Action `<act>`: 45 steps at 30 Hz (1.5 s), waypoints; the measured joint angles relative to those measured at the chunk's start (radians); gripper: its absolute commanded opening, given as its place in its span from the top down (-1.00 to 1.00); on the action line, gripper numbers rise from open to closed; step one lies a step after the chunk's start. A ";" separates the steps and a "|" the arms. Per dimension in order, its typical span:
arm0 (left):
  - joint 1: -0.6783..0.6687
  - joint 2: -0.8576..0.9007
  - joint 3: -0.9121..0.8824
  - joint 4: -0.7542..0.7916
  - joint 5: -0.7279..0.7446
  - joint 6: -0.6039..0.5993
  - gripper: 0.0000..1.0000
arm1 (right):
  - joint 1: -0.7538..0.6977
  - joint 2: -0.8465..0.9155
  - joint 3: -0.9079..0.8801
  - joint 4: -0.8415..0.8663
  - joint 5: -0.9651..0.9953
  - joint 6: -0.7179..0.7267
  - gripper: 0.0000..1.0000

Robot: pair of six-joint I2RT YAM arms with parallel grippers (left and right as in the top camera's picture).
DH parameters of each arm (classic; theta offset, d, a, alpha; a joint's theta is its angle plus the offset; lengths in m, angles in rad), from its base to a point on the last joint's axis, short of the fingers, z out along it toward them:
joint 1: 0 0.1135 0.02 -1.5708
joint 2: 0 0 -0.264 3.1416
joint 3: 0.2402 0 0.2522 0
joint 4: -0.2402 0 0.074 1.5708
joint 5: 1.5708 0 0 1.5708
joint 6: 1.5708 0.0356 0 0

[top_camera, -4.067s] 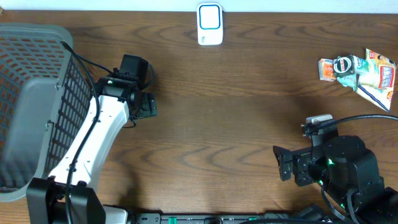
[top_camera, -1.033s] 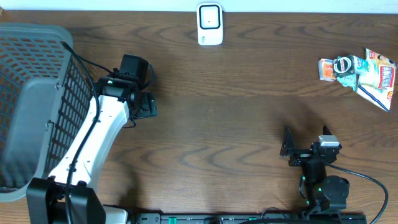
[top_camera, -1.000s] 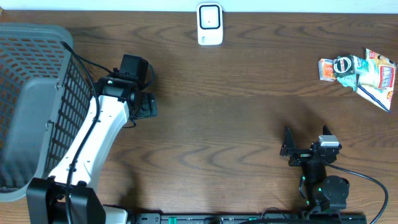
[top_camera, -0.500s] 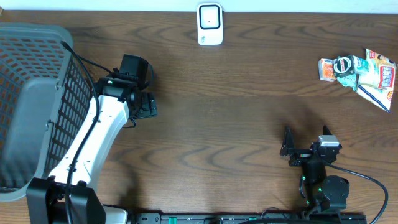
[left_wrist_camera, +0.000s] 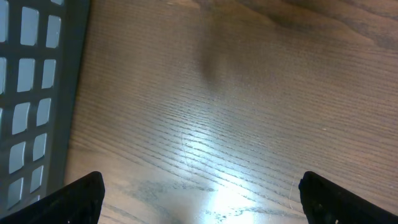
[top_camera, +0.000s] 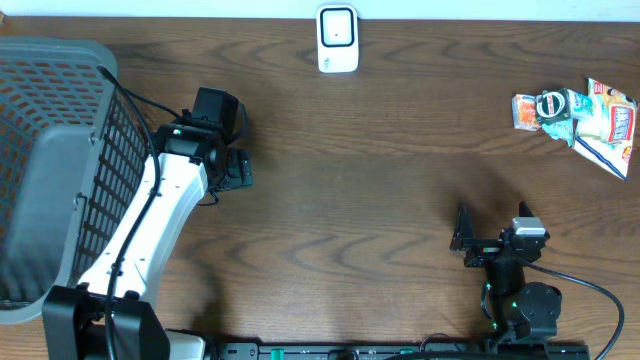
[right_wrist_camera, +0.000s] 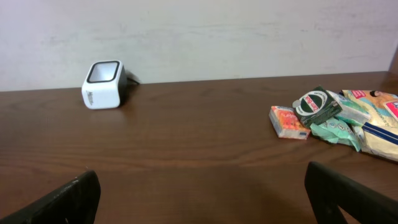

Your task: Scan the item barcode

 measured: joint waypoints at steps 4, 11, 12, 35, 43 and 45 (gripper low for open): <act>0.000 0.000 0.000 0.000 0.000 0.000 -0.95 | 0.000 0.000 0.000 0.000 0.000 0.000 -0.98; 0.000 0.000 0.000 0.000 0.000 0.000 -0.95 | 0.000 0.000 0.000 0.000 0.000 0.000 -0.99; 0.000 0.000 0.000 0.000 0.000 0.000 -0.96 | 0.000 0.000 0.000 0.000 0.000 0.000 -0.99; 0.000 0.000 0.000 -0.016 0.000 0.000 -0.95 | 0.000 0.000 0.000 0.000 0.000 0.000 -0.99; 0.000 -0.016 0.000 0.026 0.050 0.000 -0.95 | 0.000 0.000 0.000 0.000 0.000 0.000 -0.98; 0.000 -0.028 -0.001 0.048 0.073 0.000 -0.95 | 0.000 0.000 0.000 0.000 0.000 0.000 -0.98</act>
